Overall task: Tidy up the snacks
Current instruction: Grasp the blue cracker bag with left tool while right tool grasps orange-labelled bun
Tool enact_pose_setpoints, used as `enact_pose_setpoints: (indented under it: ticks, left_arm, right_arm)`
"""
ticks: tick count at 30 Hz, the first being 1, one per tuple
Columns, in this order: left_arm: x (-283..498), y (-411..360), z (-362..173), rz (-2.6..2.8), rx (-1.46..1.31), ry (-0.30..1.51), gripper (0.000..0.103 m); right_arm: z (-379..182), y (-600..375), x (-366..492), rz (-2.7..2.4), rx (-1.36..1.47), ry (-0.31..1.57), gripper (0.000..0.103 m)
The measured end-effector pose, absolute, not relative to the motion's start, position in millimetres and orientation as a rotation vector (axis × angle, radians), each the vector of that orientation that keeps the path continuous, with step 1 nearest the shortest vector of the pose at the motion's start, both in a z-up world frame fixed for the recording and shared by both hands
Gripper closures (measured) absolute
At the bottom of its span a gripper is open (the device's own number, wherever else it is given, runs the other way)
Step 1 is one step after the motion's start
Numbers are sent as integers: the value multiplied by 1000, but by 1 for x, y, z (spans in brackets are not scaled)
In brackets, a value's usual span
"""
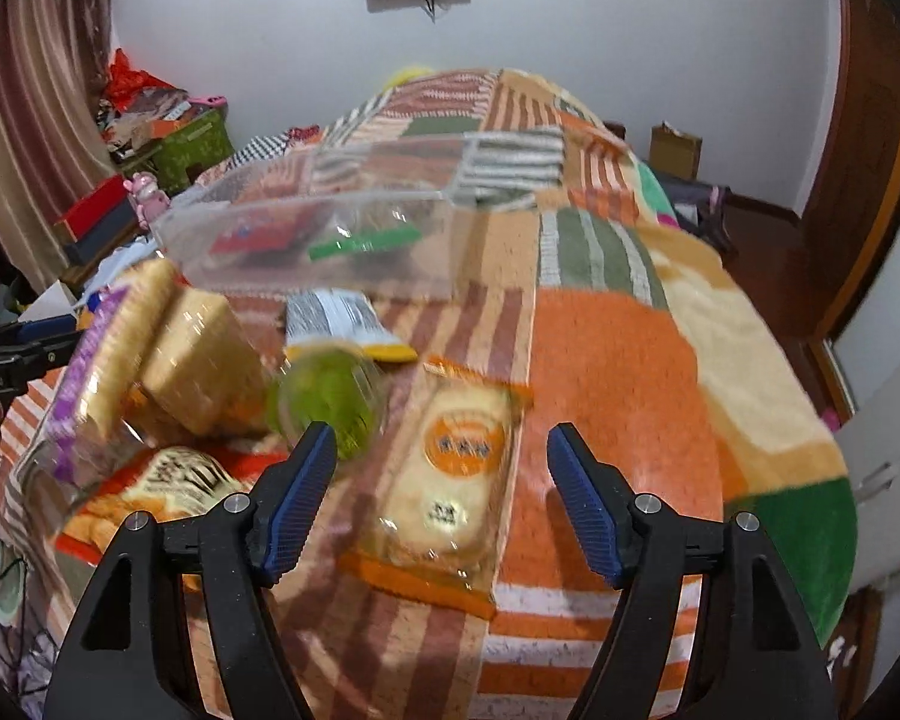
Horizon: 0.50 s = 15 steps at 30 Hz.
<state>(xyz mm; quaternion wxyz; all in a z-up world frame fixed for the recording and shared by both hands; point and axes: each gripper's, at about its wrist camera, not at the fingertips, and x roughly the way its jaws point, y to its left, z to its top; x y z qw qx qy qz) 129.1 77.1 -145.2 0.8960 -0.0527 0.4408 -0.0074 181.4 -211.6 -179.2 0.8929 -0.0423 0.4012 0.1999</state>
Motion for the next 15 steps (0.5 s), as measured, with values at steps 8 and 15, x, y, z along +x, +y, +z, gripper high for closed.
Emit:
enact_pose_setpoints:
  ticks: [8, 15]
  left_arm:
    - [149, 65, -154, -28, -82, 917, 17]
    - [154, 60, -159, -33, -67, 886, 20]
  right_arm:
    - [-189, -217, 178, 425, -49, 855, 42]
    - [-192, -217, 177, 448, -39, 865, 63]
